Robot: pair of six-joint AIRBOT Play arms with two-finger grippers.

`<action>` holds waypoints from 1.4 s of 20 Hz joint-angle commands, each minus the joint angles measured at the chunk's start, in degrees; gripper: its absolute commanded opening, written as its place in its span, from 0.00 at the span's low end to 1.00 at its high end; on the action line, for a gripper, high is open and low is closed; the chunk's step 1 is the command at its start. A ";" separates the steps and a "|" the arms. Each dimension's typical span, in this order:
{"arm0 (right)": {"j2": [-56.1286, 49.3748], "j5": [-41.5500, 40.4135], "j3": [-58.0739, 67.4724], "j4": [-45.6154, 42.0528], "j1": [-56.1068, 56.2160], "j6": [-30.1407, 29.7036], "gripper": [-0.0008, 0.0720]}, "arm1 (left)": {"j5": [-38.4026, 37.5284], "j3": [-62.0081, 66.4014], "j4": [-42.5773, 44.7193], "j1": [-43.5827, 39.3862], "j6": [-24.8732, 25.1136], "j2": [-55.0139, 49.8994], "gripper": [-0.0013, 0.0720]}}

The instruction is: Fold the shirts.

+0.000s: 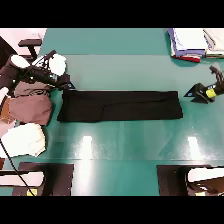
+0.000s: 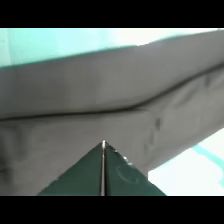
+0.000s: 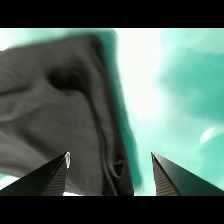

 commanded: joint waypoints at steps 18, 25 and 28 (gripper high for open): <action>11.43 1.60 13.62 10.27 17.09 -0.66 0.03 | 15.74 14.95 -0.63 -28.22 -8.50 -22.12 0.04; 13.29 0.66 25.00 10.29 30.32 3.02 0.03 | 15.21 17.14 -0.96 -29.22 -9.86 -25.42 0.04; 13.29 -1.20 26.69 10.29 34.86 4.11 0.03 | 15.28 17.14 -0.79 -29.22 -9.84 -25.42 0.04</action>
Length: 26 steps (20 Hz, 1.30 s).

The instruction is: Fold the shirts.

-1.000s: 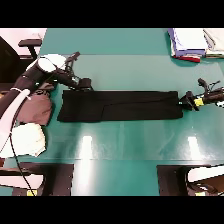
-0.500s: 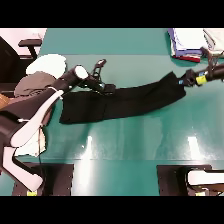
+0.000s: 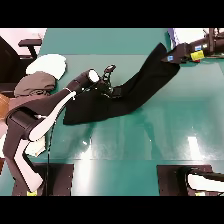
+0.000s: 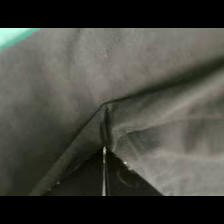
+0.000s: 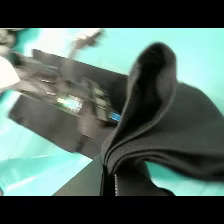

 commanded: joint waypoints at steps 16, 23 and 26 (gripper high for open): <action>-22.08 -25.62 8.41 14.43 38.45 -8.04 0.60 | -15.30 6.95 19.12 31.95 0.24 34.45 0.04; -25.55 -9.73 7.10 11.37 30.58 -7.43 0.62 | -20.20 6.88 19.32 35.98 1.36 38.45 0.04; -18.95 -7.89 -5.07 2.27 20.57 -4.39 0.61 | -20.48 6.88 19.32 35.98 1.38 38.45 0.04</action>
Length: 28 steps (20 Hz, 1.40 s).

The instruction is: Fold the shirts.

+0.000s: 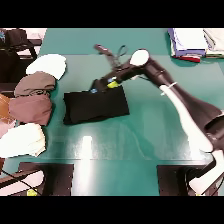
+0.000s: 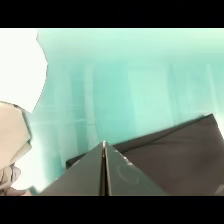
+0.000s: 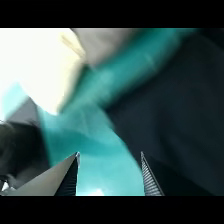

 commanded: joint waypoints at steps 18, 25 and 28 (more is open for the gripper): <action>-6.43 -9.75 -18.62 3.52 -9.90 7.80 0.76 | 0.48 -1.92 -0.42 -6.38 0.79 0.04 0.04; -10.84 -9.14 -5.16 2.64 -8.85 7.85 0.03 | -1.07 -1.97 -3.43 -6.40 0.76 0.07 0.04; -4.66 -7.67 -5.66 -6.51 -14.88 10.10 0.03 | -1.29 -1.97 -3.04 -8.87 0.81 0.07 0.04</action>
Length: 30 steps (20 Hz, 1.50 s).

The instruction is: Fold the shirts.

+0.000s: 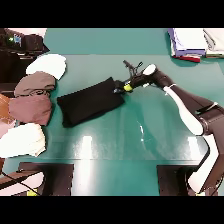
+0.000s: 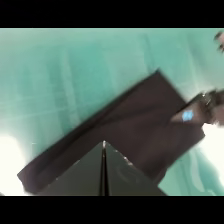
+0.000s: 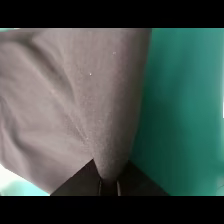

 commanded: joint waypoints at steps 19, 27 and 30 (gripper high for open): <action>47.19 -2.23 -36.94 -29.64 -74.82 11.21 0.03 | 4.24 -0.02 -0.72 -8.17 0.90 -0.04 0.04; 46.60 8.44 -29.90 -46.23 -74.95 10.56 0.93 | 2.56 -0.02 -0.70 -8.17 1.09 -0.02 0.04; 49.16 7.69 -24.63 -39.50 -73.24 10.56 0.85 | 2.38 -0.02 -0.68 -8.17 1.07 -0.02 0.04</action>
